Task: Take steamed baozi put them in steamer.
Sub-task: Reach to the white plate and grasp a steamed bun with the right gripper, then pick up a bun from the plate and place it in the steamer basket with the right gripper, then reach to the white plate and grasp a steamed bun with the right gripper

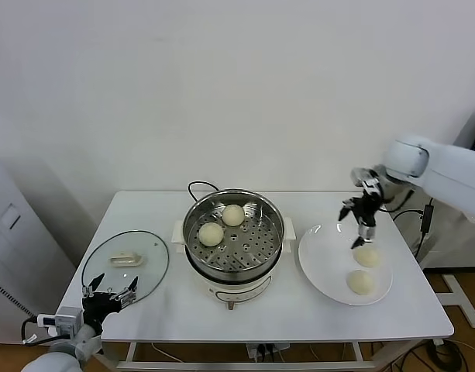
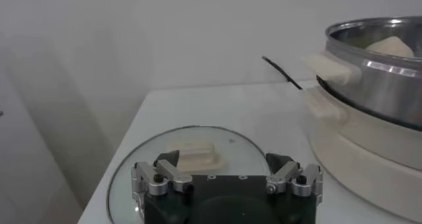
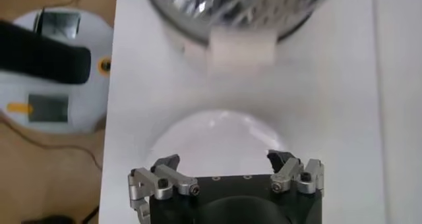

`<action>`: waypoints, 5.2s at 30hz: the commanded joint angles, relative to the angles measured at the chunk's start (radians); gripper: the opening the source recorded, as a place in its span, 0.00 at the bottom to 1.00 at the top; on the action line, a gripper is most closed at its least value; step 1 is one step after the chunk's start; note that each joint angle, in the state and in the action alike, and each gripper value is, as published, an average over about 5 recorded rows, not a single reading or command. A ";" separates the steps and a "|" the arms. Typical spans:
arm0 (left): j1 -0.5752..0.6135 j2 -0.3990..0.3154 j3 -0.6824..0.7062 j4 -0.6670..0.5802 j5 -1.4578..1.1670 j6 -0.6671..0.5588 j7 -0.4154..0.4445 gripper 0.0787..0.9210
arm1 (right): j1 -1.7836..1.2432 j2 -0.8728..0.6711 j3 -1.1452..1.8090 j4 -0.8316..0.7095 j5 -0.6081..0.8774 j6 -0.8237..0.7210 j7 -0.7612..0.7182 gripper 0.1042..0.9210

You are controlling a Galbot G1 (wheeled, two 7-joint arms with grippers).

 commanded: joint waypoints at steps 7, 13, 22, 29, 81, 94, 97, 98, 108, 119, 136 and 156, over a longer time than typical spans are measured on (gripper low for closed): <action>0.001 -0.006 0.004 -0.007 0.004 0.006 0.000 0.88 | -0.355 -0.064 0.275 -0.089 -0.252 0.138 -0.006 0.88; 0.005 -0.007 0.007 -0.005 0.006 0.006 0.001 0.88 | -0.428 -0.033 0.326 -0.124 -0.287 0.157 0.002 0.88; 0.006 -0.005 0.007 -0.002 0.007 0.005 0.001 0.88 | -0.485 -0.001 0.368 -0.161 -0.320 0.161 0.020 0.88; 0.006 -0.007 0.009 0.003 0.007 0.004 0.001 0.88 | -0.514 0.020 0.395 -0.187 -0.349 0.162 0.029 0.88; -0.001 0.004 0.020 -0.007 0.001 0.006 -0.001 0.88 | 0.042 0.443 0.292 -0.136 -0.121 0.536 -0.081 0.51; 0.001 -0.001 0.020 -0.010 0.002 0.007 -0.001 0.88 | -0.044 0.607 0.320 -0.041 -0.318 0.756 -0.091 0.51; 0.002 -0.004 0.020 -0.012 0.002 0.007 -0.001 0.88 | -0.075 0.618 0.323 -0.017 -0.375 0.794 -0.096 0.51; 0.003 -0.006 0.020 -0.012 0.003 0.007 -0.001 0.88 | -0.085 0.621 0.327 -0.012 -0.395 0.806 -0.098 0.51; 0.001 -0.006 0.021 -0.007 0.004 0.007 0.000 0.88 | -0.184 0.617 0.339 0.061 -0.520 0.871 -0.106 0.51; -0.002 -0.001 0.023 0.000 0.004 0.005 0.001 0.88 | -0.252 0.609 0.353 0.089 -0.572 0.875 -0.100 0.51; -0.006 0.007 0.027 0.006 0.003 0.006 0.001 0.88 | -0.224 0.582 0.398 0.063 -0.600 0.853 -0.114 0.79; -0.027 0.005 0.014 0.005 -0.012 0.016 0.000 0.88 | -0.062 0.134 0.340 -0.267 -0.269 0.355 -0.162 0.88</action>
